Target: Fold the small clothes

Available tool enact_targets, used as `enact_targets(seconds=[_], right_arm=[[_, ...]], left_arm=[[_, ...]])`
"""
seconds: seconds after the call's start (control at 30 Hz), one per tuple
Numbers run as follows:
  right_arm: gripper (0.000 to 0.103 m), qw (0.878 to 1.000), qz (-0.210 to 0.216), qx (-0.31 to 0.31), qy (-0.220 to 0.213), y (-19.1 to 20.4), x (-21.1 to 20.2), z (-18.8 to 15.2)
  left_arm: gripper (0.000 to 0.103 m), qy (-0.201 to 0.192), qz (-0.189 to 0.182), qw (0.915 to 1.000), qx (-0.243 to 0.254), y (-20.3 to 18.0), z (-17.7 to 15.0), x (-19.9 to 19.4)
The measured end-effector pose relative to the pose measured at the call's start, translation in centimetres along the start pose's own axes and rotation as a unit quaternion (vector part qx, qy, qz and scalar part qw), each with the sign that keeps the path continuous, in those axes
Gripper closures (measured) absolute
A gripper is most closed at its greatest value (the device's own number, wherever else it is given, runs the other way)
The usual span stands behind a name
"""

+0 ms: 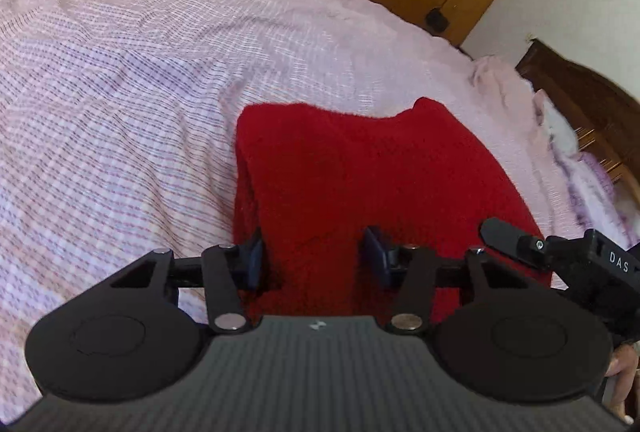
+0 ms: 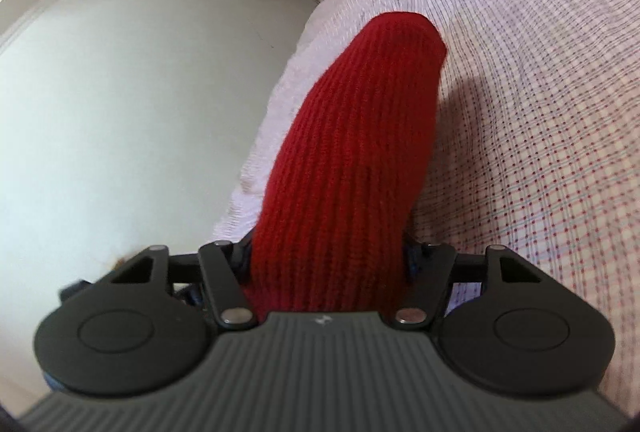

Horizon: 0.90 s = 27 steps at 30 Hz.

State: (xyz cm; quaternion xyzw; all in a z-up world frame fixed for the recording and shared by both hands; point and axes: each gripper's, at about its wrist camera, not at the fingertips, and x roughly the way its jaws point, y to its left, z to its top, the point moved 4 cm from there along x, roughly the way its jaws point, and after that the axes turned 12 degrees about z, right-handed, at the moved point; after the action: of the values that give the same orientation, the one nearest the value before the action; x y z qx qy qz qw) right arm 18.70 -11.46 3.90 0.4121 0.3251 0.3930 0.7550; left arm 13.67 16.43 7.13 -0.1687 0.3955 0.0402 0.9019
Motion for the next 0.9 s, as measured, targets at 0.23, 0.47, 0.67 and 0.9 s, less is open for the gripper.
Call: enact_targets(seconds=[0.23, 0.47, 0.67, 0.9], right_arm=[[0.037, 1.000, -0.022, 0.008, -0.015, 1.8, -7.3, 0.3], [0.037, 0.995, -0.094, 0.005, -0.009, 0.6, -14.3, -0.6], [0.033, 0.989, -0.148, -0.004, 0.011, -4.2, -14.5, -3.0], [0.027, 0.986, -0.157, -0.057, 0.005, -4.7, -15.0, -5.4]], left_arm=[[0.047, 0.019, -0.057, 0.9982, 0.007, -5.0, -3.1, -3.1], [0.047, 0.030, -0.070, 0.9940, 0.079, -11.1, -8.0, -5.1], [0.046, 0.008, 0.006, 0.9886, 0.151, -12.4, -11.0, -4.6], [0.042, 0.009, 0.034, 0.9864, 0.160, -11.9, -12.0, -4.2]])
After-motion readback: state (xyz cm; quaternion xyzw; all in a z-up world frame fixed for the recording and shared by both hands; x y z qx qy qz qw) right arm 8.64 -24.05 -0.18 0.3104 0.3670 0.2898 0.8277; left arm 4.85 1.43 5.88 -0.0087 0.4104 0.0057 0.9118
